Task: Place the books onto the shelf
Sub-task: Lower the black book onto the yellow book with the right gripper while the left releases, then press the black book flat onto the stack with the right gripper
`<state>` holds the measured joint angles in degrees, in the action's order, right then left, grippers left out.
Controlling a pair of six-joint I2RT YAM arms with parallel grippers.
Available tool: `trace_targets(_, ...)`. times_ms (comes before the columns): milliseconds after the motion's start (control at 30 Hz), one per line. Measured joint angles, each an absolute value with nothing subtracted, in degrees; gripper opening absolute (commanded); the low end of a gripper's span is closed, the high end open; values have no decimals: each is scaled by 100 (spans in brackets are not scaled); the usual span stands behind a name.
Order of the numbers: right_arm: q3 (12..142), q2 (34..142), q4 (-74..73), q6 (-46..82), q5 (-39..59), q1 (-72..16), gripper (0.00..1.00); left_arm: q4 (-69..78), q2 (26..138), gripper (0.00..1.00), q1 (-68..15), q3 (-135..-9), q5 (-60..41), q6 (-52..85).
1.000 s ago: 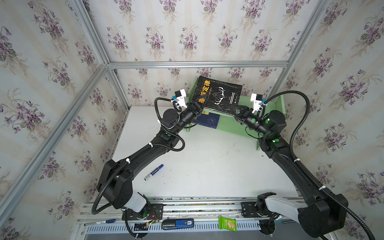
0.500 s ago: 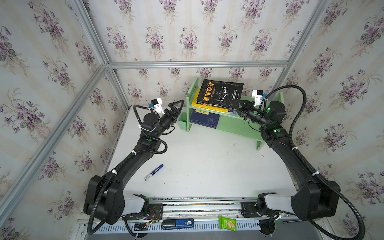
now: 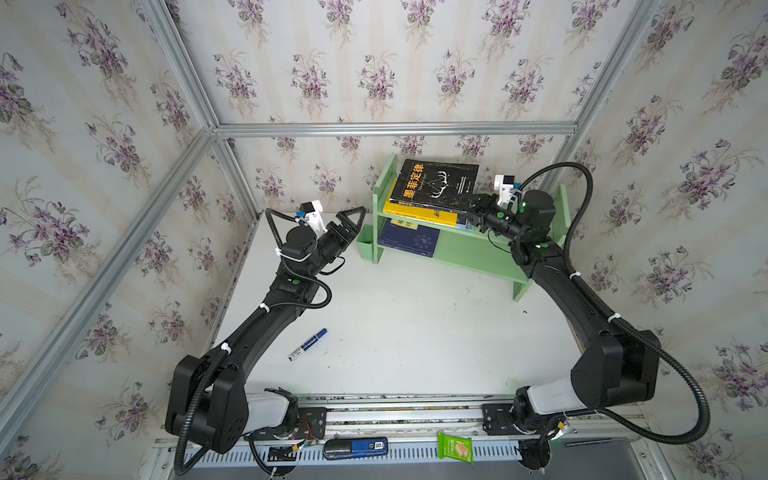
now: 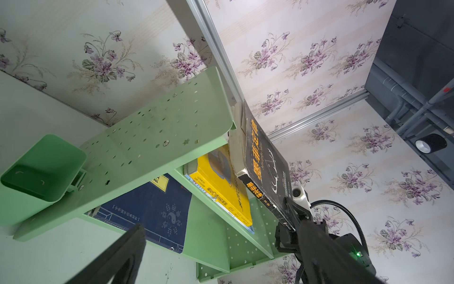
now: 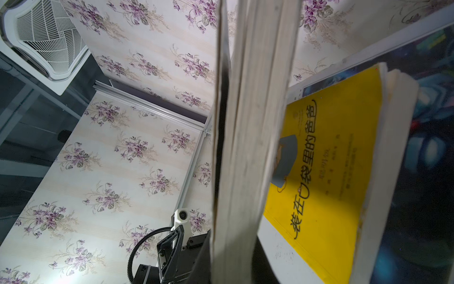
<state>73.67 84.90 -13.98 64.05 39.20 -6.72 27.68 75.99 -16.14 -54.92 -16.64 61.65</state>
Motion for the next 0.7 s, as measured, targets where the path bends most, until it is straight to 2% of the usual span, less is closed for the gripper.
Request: trace_targets(700,7686,9083,-1232,6353,3872,-851,12,2755,7990,99,-1538,-5695,-1833,6169)
